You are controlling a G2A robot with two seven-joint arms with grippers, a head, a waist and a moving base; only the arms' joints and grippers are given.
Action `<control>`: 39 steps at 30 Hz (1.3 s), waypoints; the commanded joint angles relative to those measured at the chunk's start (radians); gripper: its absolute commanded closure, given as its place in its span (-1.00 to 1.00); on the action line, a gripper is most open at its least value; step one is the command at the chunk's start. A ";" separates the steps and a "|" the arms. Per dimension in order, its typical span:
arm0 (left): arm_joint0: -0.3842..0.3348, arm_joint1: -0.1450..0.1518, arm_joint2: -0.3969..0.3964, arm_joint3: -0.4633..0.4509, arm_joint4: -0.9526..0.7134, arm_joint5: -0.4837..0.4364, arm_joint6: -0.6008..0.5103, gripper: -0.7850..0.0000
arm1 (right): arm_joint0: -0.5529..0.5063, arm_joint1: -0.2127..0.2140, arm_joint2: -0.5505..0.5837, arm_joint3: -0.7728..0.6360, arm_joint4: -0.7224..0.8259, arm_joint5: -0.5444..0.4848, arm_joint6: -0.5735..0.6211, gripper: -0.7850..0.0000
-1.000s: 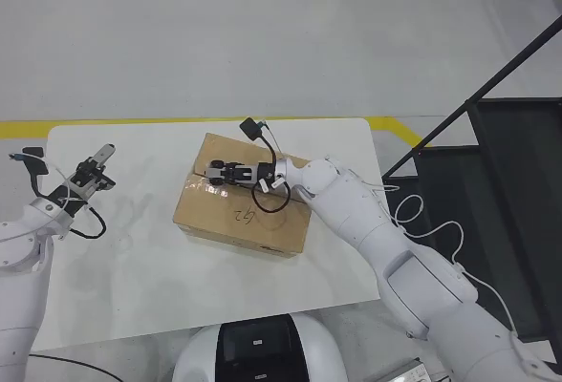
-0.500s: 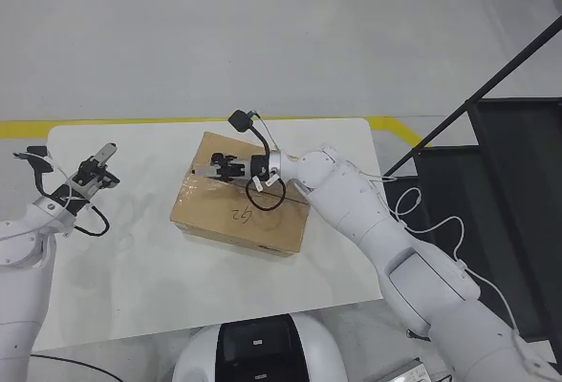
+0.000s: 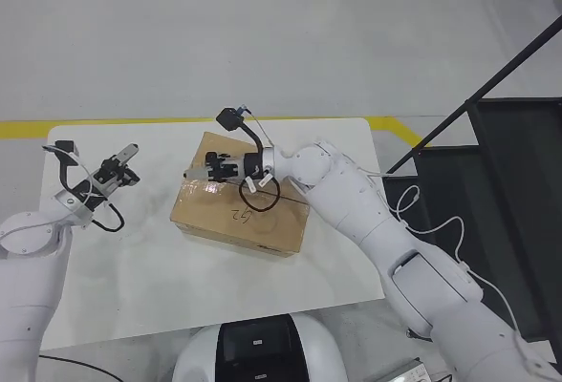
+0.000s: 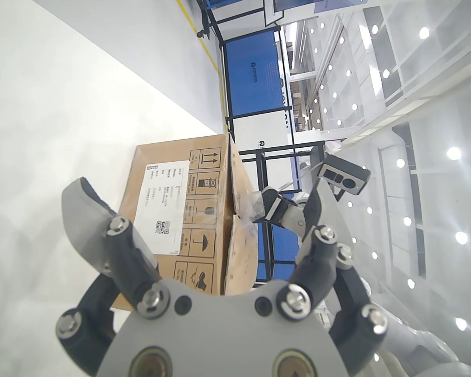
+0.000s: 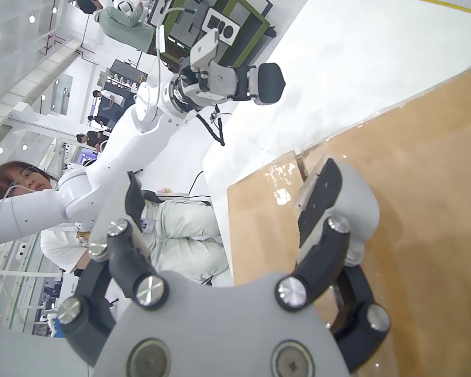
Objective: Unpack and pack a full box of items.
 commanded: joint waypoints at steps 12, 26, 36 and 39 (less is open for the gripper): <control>-0.059 -0.007 0.023 0.109 -0.041 -0.031 -0.041 -1.00 | 0.034 -0.013 -0.018 -0.025 -0.049 -0.012 -0.032 -1.00; -0.056 0.007 -0.032 0.163 -0.036 -0.060 0.006 -1.00 | 0.121 -0.074 -0.095 0.068 -0.119 -0.127 -0.169 -1.00; -0.041 0.013 -0.049 0.150 -0.023 -0.053 0.017 -1.00 | 0.175 -0.102 -0.187 0.121 -0.512 -0.020 -0.369 -1.00; -0.038 0.014 -0.050 0.142 -0.022 -0.051 0.020 -1.00 | 0.186 -0.102 -0.194 0.096 -0.593 -0.056 -0.439 -1.00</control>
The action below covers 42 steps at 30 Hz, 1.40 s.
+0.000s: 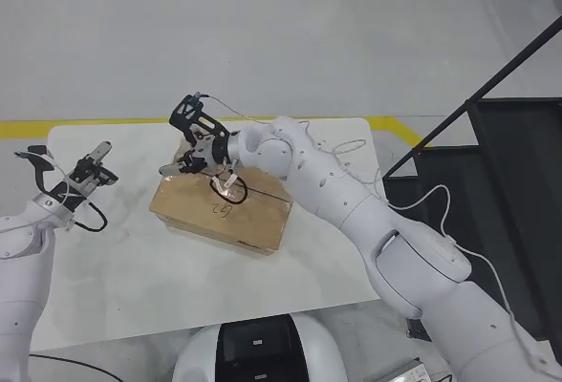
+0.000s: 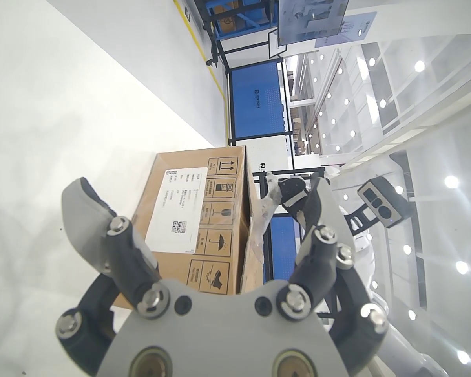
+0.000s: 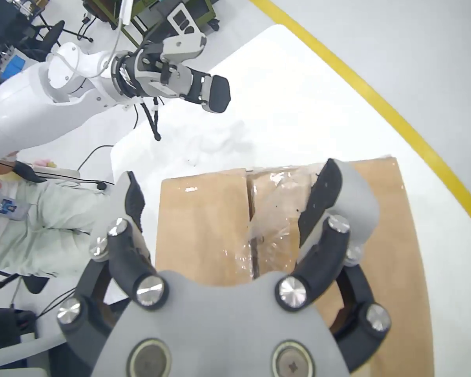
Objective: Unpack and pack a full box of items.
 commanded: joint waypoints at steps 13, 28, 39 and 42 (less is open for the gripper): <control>0.008 0.003 -0.003 -0.018 0.003 0.003 -0.001 -1.00 | -0.022 0.003 0.037 -0.018 0.012 -0.138 -0.049 -1.00; 0.045 0.020 -0.070 -0.123 0.008 -0.082 0.009 -1.00 | -0.067 0.074 0.293 0.004 0.983 0.054 0.766 -1.00; 0.105 0.040 -0.148 -0.252 0.003 -0.002 0.012 -1.00 | -0.268 0.217 0.561 -0.200 0.939 0.215 0.902 -1.00; 0.091 0.040 -0.128 -0.301 0.004 0.013 -0.046 -1.00 | -0.373 0.260 0.662 -0.318 0.908 0.254 0.929 -1.00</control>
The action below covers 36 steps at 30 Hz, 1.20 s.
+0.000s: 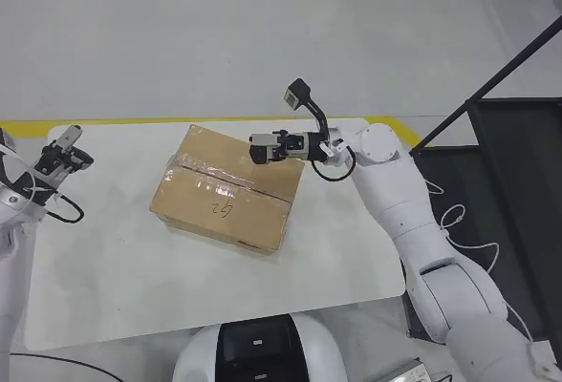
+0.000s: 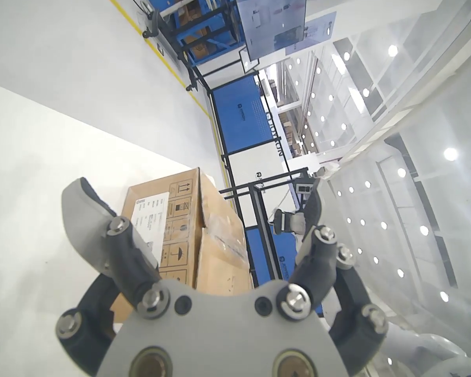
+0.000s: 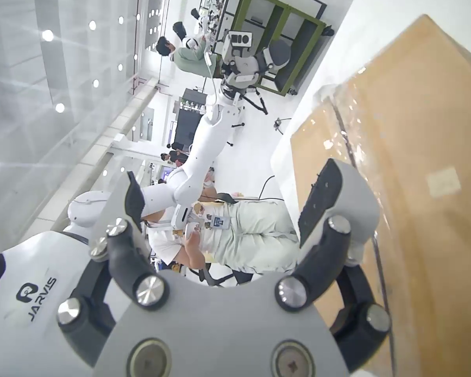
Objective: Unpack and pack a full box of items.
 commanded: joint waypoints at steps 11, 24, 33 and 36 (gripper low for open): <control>-0.132 -0.010 0.146 -0.141 0.024 0.088 -0.146 -1.00 | -0.357 0.112 0.330 -0.325 -0.109 0.104 0.034 -1.00; -0.352 -0.083 0.518 -0.022 0.030 0.176 -0.253 -1.00 | -0.466 0.175 0.508 -0.245 -0.099 0.073 0.102 -1.00; -0.428 -0.144 0.695 0.059 -0.019 0.137 -0.290 -1.00 | -0.489 0.205 0.562 -0.210 -0.029 0.056 0.151 -1.00; -0.444 -0.160 0.730 0.079 -0.046 0.128 -0.308 -1.00 | -0.496 0.210 0.552 -0.219 -0.004 0.057 0.151 -1.00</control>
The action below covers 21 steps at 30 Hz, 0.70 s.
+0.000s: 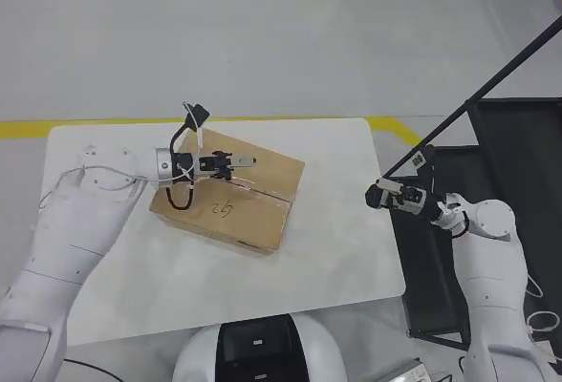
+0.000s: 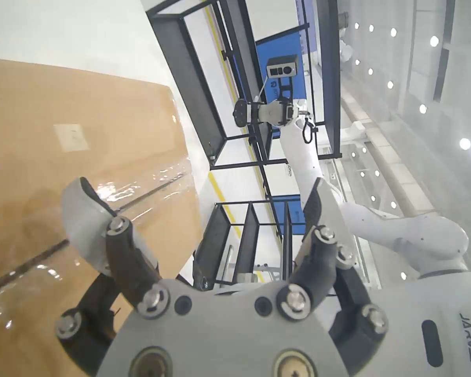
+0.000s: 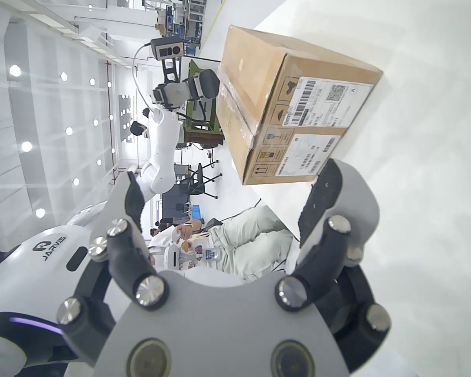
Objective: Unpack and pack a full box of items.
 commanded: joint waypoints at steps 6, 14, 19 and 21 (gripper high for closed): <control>-0.047 -0.052 0.115 0.063 -0.023 -0.018 -0.024 -1.00 | -0.017 0.012 -0.025 -0.010 0.038 -0.009 -0.009 -1.00; -0.096 -0.117 0.225 0.115 -0.056 -0.051 -0.050 -1.00 | -0.035 0.027 -0.024 0.010 0.095 -0.011 -0.012 -1.00; -0.127 -0.159 0.269 0.160 -0.079 -0.078 -0.025 -1.00 | -0.046 0.036 -0.025 0.008 0.105 -0.014 -0.015 -1.00; -0.139 -0.175 0.289 0.185 -0.084 -0.081 -0.029 -1.00 | -0.054 0.039 -0.030 -0.002 0.109 -0.012 -0.012 -1.00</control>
